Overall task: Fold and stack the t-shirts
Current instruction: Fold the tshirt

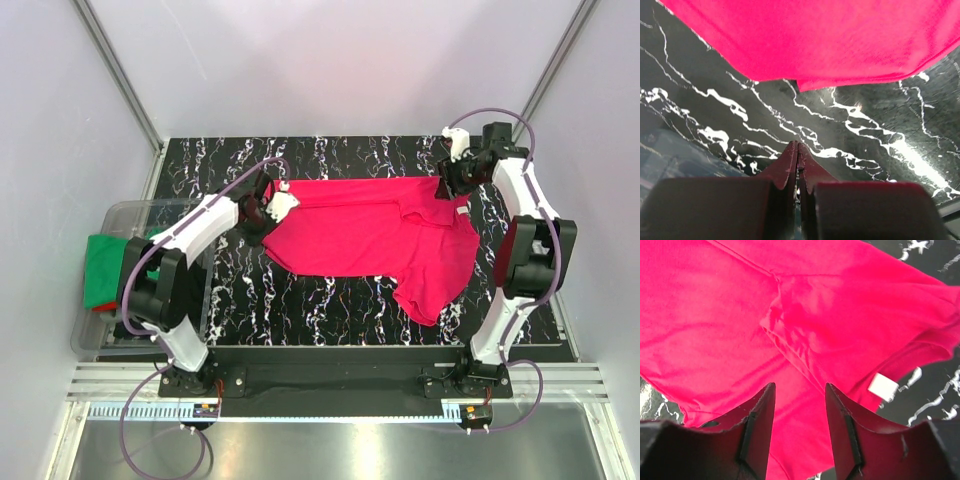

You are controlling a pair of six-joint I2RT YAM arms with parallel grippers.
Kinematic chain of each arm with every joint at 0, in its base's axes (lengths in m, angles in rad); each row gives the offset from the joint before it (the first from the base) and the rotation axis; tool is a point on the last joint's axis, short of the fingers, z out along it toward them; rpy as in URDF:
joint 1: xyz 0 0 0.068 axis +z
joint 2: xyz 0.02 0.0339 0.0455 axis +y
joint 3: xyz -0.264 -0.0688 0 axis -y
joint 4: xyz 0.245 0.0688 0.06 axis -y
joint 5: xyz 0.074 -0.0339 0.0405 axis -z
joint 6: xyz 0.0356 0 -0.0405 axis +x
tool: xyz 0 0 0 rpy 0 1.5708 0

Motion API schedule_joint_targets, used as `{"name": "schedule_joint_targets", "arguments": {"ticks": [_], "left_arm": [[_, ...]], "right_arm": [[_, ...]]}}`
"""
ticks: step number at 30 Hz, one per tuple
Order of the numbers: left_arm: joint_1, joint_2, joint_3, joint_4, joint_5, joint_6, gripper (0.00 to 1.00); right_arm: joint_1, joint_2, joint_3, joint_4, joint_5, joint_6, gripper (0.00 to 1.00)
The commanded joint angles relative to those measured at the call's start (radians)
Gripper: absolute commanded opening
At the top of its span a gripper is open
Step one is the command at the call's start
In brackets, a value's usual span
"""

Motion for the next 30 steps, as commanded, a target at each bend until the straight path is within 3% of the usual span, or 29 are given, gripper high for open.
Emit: {"name": "schedule_joint_targets", "arguments": {"ticks": [1,15,30], "left_arm": [[-0.001,0.043,0.036,0.041,0.059,-0.007,0.01],[-0.012,0.221,0.137,0.046,0.145,-0.081,0.00],[-0.033,0.216,0.116,0.041,0.134,-0.095,0.00]], "right_arm": [[0.039,0.019,0.029,0.049,0.009,-0.021,0.50],[0.102,0.204,0.153,0.067,0.091,-0.015,0.50],[0.111,0.298,0.234,0.087,0.081,0.010,0.49]]}}
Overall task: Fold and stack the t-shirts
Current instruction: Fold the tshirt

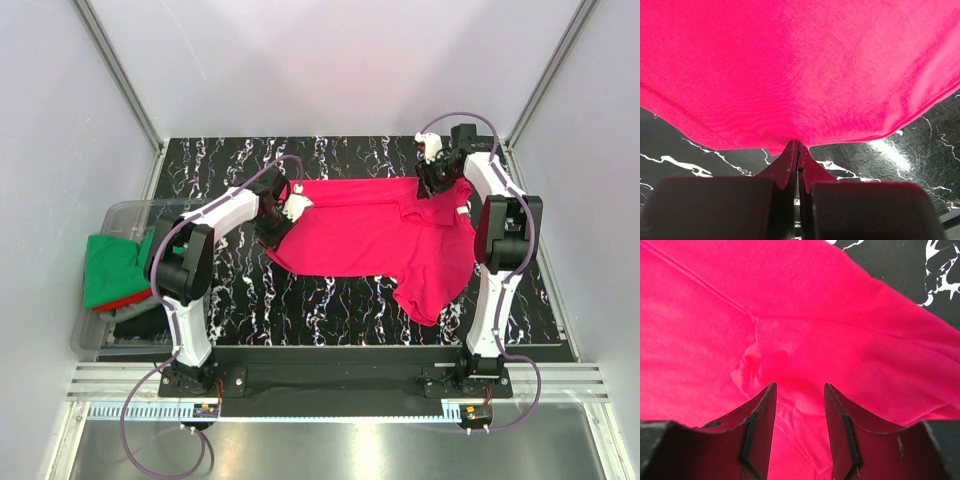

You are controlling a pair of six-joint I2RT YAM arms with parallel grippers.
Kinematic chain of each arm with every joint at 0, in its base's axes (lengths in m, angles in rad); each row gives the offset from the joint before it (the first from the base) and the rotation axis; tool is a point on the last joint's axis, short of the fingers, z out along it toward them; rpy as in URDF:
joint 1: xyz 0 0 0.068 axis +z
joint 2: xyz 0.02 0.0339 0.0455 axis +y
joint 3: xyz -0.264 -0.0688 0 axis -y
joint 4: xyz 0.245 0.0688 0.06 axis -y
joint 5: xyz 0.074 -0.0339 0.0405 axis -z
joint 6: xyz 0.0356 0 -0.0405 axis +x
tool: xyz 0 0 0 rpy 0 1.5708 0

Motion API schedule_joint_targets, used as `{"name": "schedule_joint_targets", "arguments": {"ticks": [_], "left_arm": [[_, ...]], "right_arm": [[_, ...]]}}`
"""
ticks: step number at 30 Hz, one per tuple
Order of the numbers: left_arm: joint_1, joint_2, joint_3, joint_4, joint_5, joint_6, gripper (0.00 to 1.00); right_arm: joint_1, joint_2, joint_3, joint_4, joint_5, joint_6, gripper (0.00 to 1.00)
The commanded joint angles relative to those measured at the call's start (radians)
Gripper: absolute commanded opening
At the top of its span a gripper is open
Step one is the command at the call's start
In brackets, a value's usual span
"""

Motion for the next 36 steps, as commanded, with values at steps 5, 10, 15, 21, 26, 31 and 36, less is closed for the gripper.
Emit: {"name": "schedule_joint_targets", "arguments": {"ticks": [5,10,15,21,26,31,36], "left_arm": [[-0.001,-0.056,-0.005,0.007,0.011,-0.018,0.00],[-0.001,-0.076,-0.017,-0.001,0.002,-0.015,0.00],[-0.001,-0.064,-0.033,0.001,0.002,-0.009,0.00],[-0.001,-0.044,-0.039,0.016,-0.001,-0.006,0.00],[0.001,-0.023,-0.033,0.028,-0.005,-0.001,0.00],[0.002,-0.003,-0.031,0.039,-0.011,0.005,0.00],[0.012,0.016,-0.033,0.050,-0.015,0.007,0.00]], "right_arm": [[0.009,0.031,0.087,0.031,-0.015,0.028,0.49],[0.058,0.041,0.097,0.037,-0.024,0.036,0.50],[0.073,0.061,0.116,0.039,-0.018,0.034,0.50],[0.081,0.067,0.128,0.039,-0.007,0.028,0.50],[0.087,0.077,0.128,0.042,0.000,0.025,0.50],[0.093,0.093,0.137,0.045,0.005,0.022,0.50],[0.096,0.120,0.157,0.051,0.012,0.022,0.50]]}}
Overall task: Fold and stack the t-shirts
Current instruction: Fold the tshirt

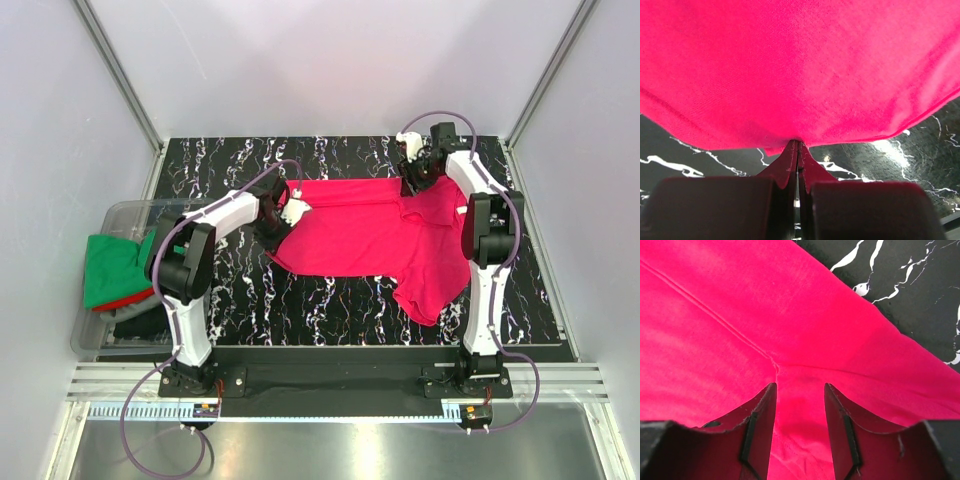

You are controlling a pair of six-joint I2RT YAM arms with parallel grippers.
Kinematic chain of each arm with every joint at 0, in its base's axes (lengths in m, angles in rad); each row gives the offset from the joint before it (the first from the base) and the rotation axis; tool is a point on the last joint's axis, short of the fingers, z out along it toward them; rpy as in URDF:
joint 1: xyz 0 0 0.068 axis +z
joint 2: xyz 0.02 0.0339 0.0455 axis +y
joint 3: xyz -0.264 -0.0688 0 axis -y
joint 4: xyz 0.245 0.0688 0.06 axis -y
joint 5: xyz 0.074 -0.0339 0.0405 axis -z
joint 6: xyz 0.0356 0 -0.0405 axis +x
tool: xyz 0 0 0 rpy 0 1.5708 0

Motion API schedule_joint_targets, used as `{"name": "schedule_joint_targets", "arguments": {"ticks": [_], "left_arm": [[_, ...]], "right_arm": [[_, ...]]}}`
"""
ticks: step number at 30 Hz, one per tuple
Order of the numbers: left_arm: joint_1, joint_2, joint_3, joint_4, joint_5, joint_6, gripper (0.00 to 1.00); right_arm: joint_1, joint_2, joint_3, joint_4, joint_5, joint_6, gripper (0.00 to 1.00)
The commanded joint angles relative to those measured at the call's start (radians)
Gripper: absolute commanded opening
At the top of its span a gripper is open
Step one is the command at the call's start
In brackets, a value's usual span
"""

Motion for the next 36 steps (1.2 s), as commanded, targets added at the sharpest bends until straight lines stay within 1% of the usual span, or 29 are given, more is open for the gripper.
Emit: {"name": "schedule_joint_targets", "arguments": {"ticks": [1,5,12,16,29,36], "left_arm": [[0.009,0.014,0.005,0.031,-0.007,0.011,0.00],[0.012,0.015,-0.011,0.037,-0.013,0.016,0.00],[0.012,-0.044,-0.104,0.043,-0.020,0.017,0.00],[0.012,-0.070,-0.123,0.044,-0.030,0.010,0.00],[0.011,-0.158,-0.127,0.005,-0.048,0.008,0.00],[0.011,-0.196,-0.061,-0.046,-0.042,0.005,0.00]], "right_arm": [[0.014,0.024,0.058,0.033,0.013,0.001,0.50],[0.017,0.044,0.068,0.042,0.032,0.001,0.50],[0.020,0.085,0.077,0.098,0.148,0.013,0.49],[0.020,0.110,0.084,0.125,0.183,0.018,0.49],[0.022,0.114,0.086,0.141,0.217,0.024,0.49],[0.023,0.102,0.089,0.143,0.210,0.029,0.49]]}}
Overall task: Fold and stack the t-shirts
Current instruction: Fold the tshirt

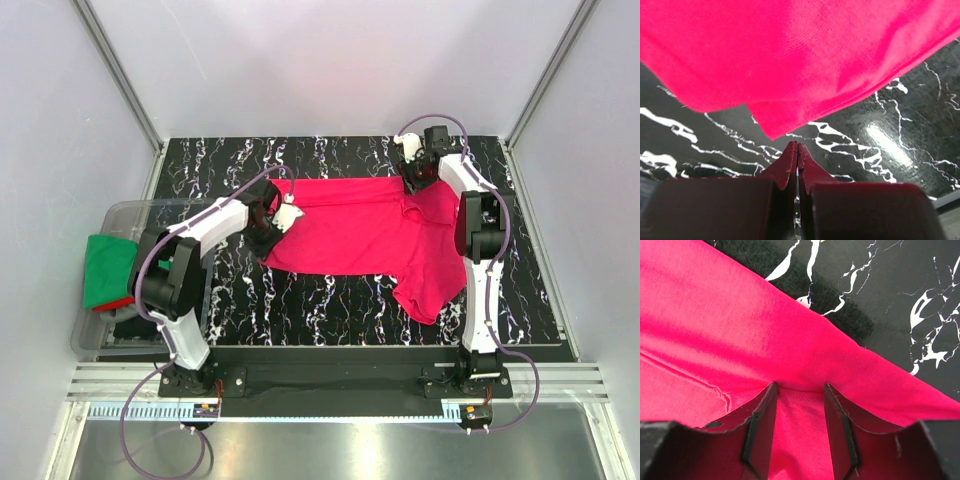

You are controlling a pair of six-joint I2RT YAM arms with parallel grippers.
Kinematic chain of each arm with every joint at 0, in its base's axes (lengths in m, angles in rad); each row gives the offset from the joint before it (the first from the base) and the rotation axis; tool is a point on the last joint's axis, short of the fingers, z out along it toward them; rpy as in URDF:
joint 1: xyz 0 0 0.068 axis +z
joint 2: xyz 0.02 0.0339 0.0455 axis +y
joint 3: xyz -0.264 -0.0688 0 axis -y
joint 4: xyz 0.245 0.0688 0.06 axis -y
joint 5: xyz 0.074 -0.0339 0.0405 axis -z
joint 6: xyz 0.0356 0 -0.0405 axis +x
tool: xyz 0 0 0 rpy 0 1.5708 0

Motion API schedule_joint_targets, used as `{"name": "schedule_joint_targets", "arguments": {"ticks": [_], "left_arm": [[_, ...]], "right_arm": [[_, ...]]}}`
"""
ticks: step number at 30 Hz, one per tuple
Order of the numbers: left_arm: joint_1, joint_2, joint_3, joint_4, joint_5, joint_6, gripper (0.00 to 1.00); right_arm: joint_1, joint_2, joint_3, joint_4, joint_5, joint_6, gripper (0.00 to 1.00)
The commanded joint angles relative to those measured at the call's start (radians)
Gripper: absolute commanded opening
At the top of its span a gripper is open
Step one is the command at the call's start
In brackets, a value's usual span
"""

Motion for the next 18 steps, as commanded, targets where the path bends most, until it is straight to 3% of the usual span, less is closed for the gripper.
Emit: {"name": "schedule_joint_targets", "arguments": {"ticks": [1,4,7,8,10,14,18], "left_arm": [[0.004,-0.068,0.063,-0.033,-0.015,0.001,0.00],[0.004,-0.098,0.091,-0.036,-0.039,0.021,0.00],[0.004,-0.130,0.093,-0.036,-0.053,0.069,0.14],[0.004,-0.141,0.081,-0.033,-0.049,0.101,0.27],[0.004,-0.177,0.061,-0.030,-0.032,0.138,0.41],[0.006,-0.210,0.028,-0.029,-0.015,0.175,0.65],[0.006,-0.210,0.016,-0.029,-0.022,0.152,0.66]], "right_arm": [[0.012,-0.023,0.031,0.033,0.020,0.011,0.49],[0.016,-0.081,0.020,0.033,0.013,0.025,0.49],[0.016,-0.184,-0.022,0.031,-0.012,0.036,0.53],[0.016,-0.218,-0.064,0.031,-0.009,0.027,0.55],[0.015,-0.343,-0.142,0.065,-0.022,0.001,0.59],[0.015,-0.594,-0.428,0.062,-0.167,-0.238,0.59],[0.018,-0.830,-0.772,-0.036,-0.228,-0.494,0.57]]}}
